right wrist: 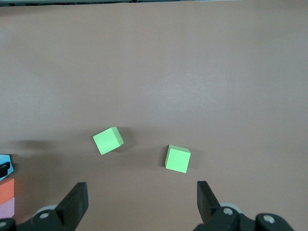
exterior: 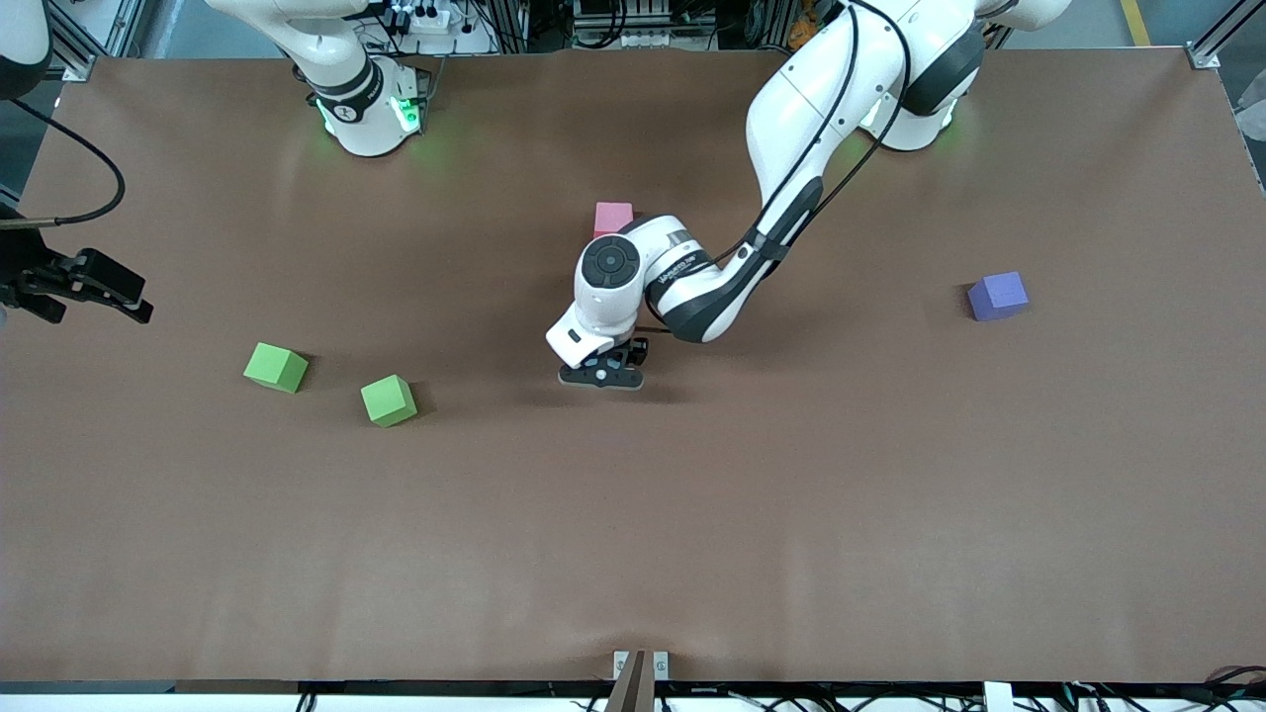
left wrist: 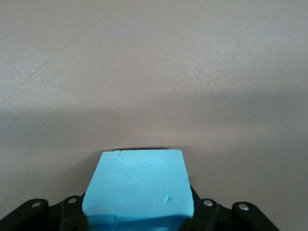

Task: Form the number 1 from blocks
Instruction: 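Lower the cyan cube at the row's orange end and open the left gripper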

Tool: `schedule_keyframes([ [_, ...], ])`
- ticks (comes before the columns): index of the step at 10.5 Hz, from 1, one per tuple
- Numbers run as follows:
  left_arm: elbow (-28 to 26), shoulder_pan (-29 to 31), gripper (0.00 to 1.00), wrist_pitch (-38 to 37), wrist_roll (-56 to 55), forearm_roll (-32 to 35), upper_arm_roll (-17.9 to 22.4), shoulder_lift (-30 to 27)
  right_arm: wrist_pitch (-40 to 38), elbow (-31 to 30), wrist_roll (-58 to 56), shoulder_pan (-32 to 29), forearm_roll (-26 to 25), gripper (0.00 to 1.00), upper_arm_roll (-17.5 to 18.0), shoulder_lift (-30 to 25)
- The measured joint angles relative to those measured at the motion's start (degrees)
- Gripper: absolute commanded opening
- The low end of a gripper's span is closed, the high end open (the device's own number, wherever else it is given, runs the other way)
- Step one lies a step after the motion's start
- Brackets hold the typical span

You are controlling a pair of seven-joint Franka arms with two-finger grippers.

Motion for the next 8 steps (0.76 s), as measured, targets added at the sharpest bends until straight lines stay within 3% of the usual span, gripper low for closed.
schedule_keyframes([
  [1,0.0,-0.2,0.0,-0.2,-0.1,0.0,0.0,0.0,0.0,0.0,0.0,0.0,0.0,1.0,0.0,0.0],
  [2,0.0,-0.4,0.8,-0.4,-0.1,0.0,0.0,0.0,0.0,0.0,0.0,0.0,0.0,1.0,0.0,0.0],
  [3,0.1,-0.5,1.0,-1.0,-0.1,0.0,0.0,0.0,0.0,0.0,0.0,0.0,0.0,1.0,0.0,0.0],
  [8,-0.2,-3.4,1.0,-3.0,-0.1,0.8,2.2,0.6,0.0,0.0,-0.1,0.0,0.0,1.0,0.0,0.0],
])
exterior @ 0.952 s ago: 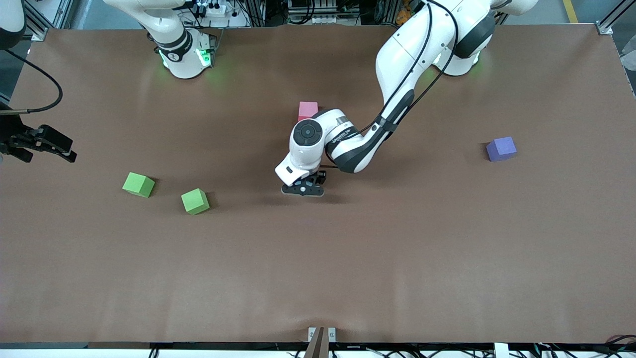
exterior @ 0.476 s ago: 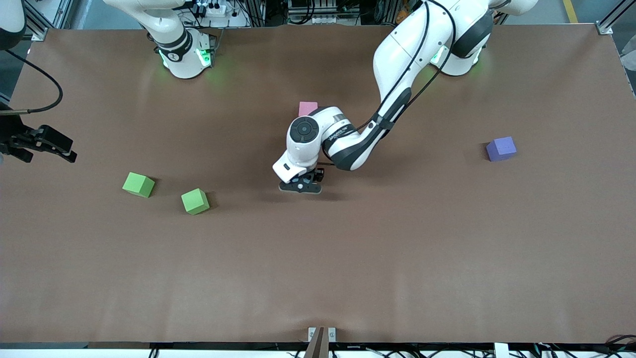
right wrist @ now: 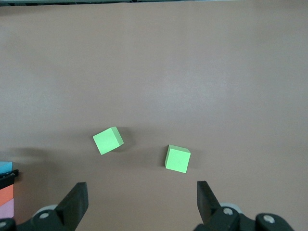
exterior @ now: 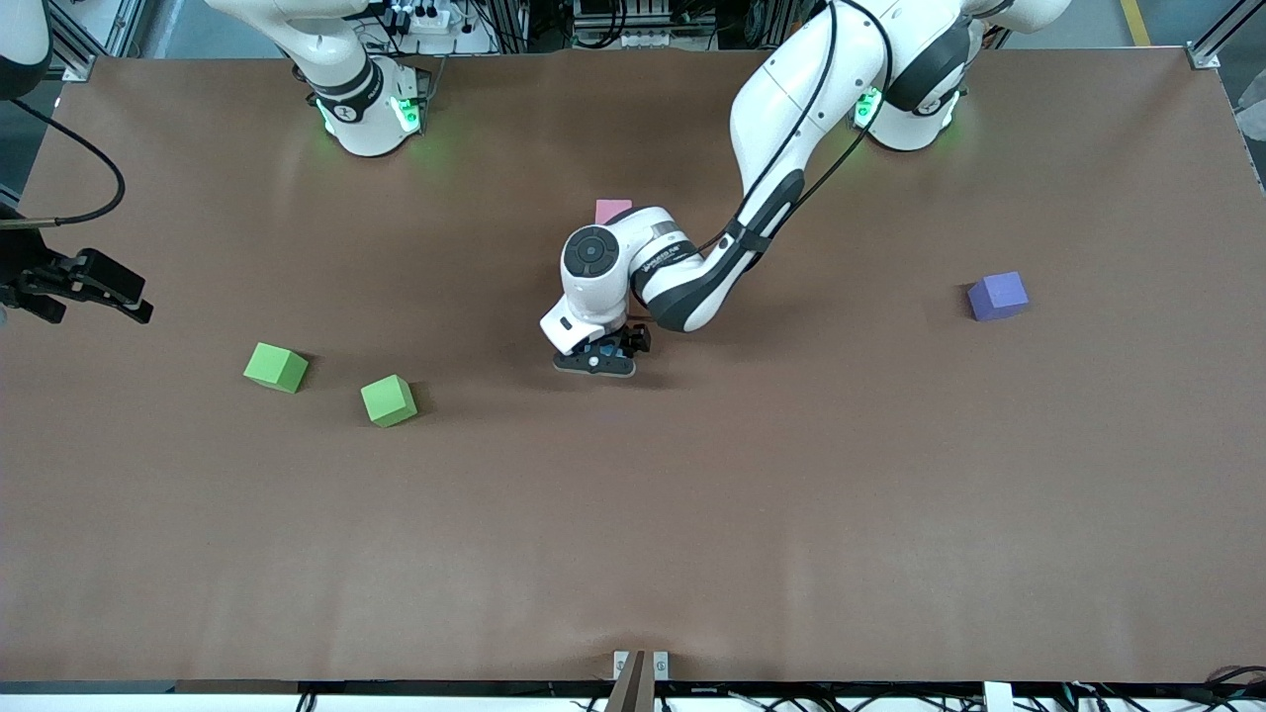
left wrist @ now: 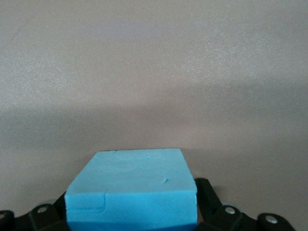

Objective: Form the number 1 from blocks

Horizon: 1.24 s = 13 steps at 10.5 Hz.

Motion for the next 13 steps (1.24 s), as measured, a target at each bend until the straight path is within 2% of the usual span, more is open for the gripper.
schedule_keyframes([
  [3,0.5,0.0,1.0,-1.3,0.0,0.0,0.1,-0.4,0.0,0.0,0.0,0.0,0.0,1.0,0.0,0.0],
  [10,1.2,0.4,1.0,-8.2,-0.3,0.0,0.3,-6.0,0.0,0.0,-0.3,-0.3,0.0,1.0,0.0,0.0],
  [13,1.5,5.6,1.0,-14.6,-1.2,-0.2,0.8,-10.5,0.0,0.0,-0.4,-0.4,0.0,1.0,0.0,0.1],
])
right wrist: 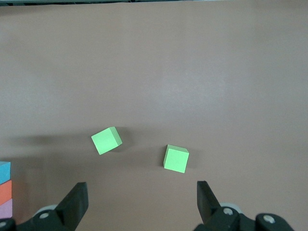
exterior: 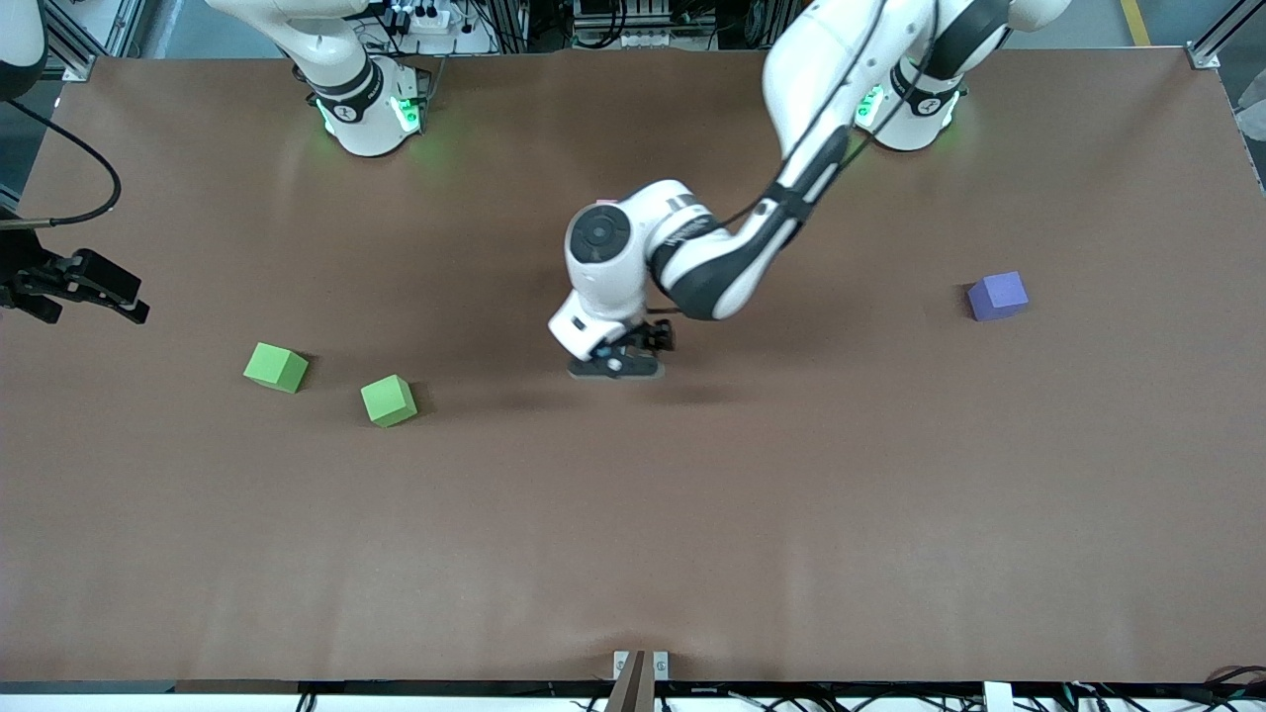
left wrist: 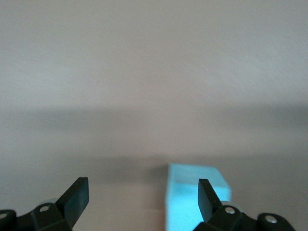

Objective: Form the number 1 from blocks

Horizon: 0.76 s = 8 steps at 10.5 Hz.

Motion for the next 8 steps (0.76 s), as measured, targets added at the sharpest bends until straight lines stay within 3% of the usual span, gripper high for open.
schedule_keyframes([
  [3,-0.1,8.4,1.0,-7.3,0.2,-0.3,-0.1,-3.7,0.0,0.0,0.0,-0.1,0.0,1.0,0.0,0.0],
  [8,-3.3,23.0,1.0,-11.7,1.5,-3.2,-0.5,-14.5,0.0,0.1,0.0,-0.5,0.0,1.0,0.0,0.1],
])
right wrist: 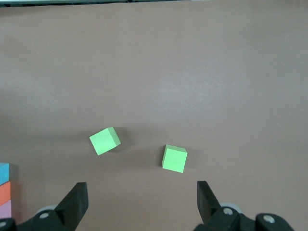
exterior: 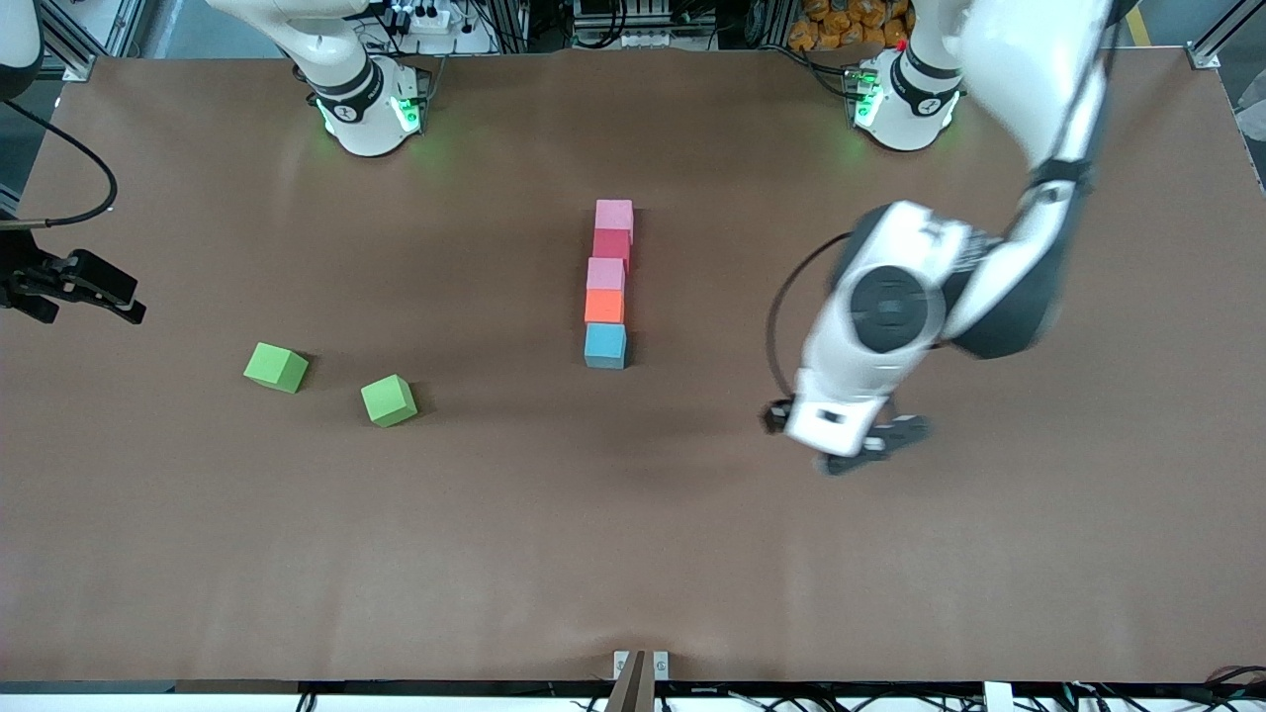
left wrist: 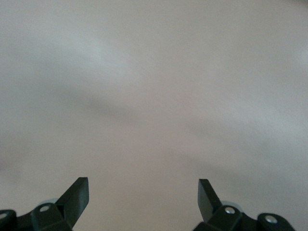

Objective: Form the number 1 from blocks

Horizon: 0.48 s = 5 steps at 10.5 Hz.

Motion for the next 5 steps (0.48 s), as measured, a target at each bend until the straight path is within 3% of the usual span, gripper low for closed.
schedule_keyframes([
  [2,-2.7,4.5,1.0,-2.4,2.9,-1.1,-0.1,-3.7,0.0,0.0,0.0,-0.1,0.0,1.0,0.0,0.0],
  [5,-15.0,9.5,1.0,-3.0,13.3,-7.0,0.6,-14.1,0.0,0.1,0.0,-0.2,0.0,1.0,0.0,0.1],
])
